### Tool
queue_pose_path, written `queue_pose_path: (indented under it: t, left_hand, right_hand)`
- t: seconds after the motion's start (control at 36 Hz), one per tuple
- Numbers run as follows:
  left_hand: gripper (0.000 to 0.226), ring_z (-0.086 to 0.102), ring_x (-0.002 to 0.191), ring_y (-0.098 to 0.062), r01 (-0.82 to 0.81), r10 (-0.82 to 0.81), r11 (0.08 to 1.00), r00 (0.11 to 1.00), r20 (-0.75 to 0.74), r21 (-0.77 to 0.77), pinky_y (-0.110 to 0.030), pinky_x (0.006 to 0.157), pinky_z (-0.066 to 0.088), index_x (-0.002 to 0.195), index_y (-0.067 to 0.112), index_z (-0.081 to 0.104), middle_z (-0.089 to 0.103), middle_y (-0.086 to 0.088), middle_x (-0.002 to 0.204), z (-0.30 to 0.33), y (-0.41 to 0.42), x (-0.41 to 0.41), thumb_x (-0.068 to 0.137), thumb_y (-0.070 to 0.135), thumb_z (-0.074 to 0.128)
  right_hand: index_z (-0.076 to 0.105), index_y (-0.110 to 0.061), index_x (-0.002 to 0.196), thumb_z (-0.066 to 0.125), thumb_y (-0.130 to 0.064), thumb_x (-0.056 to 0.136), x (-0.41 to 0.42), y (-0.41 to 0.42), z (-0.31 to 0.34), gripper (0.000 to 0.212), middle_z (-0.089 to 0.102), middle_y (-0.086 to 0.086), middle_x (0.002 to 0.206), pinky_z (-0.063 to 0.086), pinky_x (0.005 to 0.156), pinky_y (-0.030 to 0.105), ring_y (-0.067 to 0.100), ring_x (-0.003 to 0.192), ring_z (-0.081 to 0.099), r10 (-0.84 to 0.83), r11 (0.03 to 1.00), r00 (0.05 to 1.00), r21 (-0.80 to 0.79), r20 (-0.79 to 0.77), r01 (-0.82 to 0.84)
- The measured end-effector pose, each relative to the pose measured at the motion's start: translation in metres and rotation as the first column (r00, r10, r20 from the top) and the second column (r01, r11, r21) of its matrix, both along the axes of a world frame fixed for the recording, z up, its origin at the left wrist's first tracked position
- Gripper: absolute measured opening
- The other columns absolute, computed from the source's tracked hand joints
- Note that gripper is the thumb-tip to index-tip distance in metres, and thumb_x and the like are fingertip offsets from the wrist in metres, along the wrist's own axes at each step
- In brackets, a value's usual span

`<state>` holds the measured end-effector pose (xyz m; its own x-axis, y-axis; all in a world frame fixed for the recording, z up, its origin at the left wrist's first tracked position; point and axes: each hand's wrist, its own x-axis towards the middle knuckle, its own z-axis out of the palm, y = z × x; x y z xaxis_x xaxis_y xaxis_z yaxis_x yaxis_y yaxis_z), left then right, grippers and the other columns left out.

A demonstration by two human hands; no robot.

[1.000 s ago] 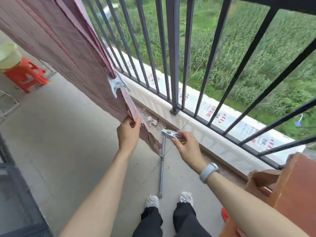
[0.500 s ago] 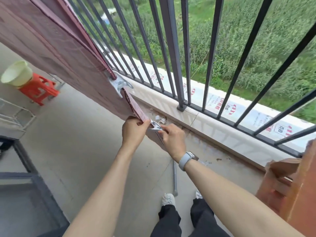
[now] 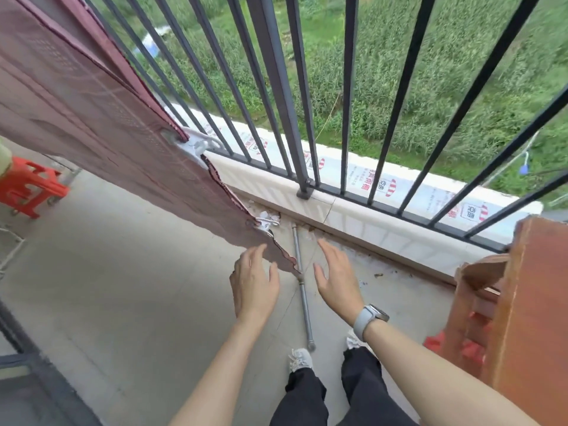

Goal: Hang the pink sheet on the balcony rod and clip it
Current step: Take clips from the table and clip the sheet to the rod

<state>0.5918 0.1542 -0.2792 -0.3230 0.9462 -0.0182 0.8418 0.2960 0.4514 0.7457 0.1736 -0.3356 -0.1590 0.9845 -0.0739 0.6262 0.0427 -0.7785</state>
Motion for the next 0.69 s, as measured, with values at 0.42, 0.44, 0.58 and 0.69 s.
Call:
queue_pose_path:
  t: [0.42,0.44,0.58,0.69]
  left_hand:
    - [0.047,0.051,0.113,-0.03,0.934,-0.961,0.27,0.275,-0.011,-0.235,-0.043,0.087,0.043,0.121,0.015,0.05,0.056,-0.009,0.121,-0.057,-0.055,0.214,0.075,0.022,0.061]
    - [0.048,0.044,0.121,-0.03,0.949,-0.981,0.192,0.194,-0.014,-0.251,-0.044,0.094,0.038,0.127,0.015,0.045,0.05,-0.01,0.129,-0.059,-0.063,0.229,0.081,0.022,0.056]
    - [0.059,0.001,0.142,-0.03,0.913,-0.984,-0.169,-0.179,0.007,-0.372,-0.049,0.112,0.016,0.146,0.023,0.007,0.001,-0.009,0.155,-0.07,-0.108,0.287,0.095,0.029,0.036]
    - [0.065,-0.015,0.14,-0.029,0.744,-0.894,-0.392,-0.448,0.031,-0.541,-0.05,0.113,0.009,0.145,0.031,-0.003,-0.017,-0.006,0.154,-0.084,-0.129,0.305,0.095,0.032,0.037]
  right_hand:
    - [0.06,-0.016,0.109,0.034,-0.023,0.083,0.189,-0.216,-0.012,0.038,0.061,0.002,0.111,0.026,0.101,0.039,0.022,0.11,0.054,-0.554,0.761,0.56,0.101,0.616,0.641]
    - [0.061,-0.015,0.11,0.034,-0.022,0.083,0.198,-0.233,-0.009,0.038,0.062,0.003,0.112,0.028,0.101,0.04,0.023,0.11,0.055,-0.579,0.718,0.516,0.095,0.632,0.689]
    - [0.055,-0.01,0.122,0.057,-0.015,0.076,0.227,-0.307,-0.01,0.046,0.057,0.01,0.127,0.035,0.104,0.046,0.028,0.122,0.049,-0.508,0.585,0.421,-0.058,0.752,0.809]
    - [0.018,-0.009,0.144,0.045,-0.012,0.084,0.235,-0.343,-0.019,0.066,0.013,0.009,0.154,0.003,0.115,0.048,0.026,0.143,0.005,-0.253,0.556,0.521,-0.318,0.815,0.768]
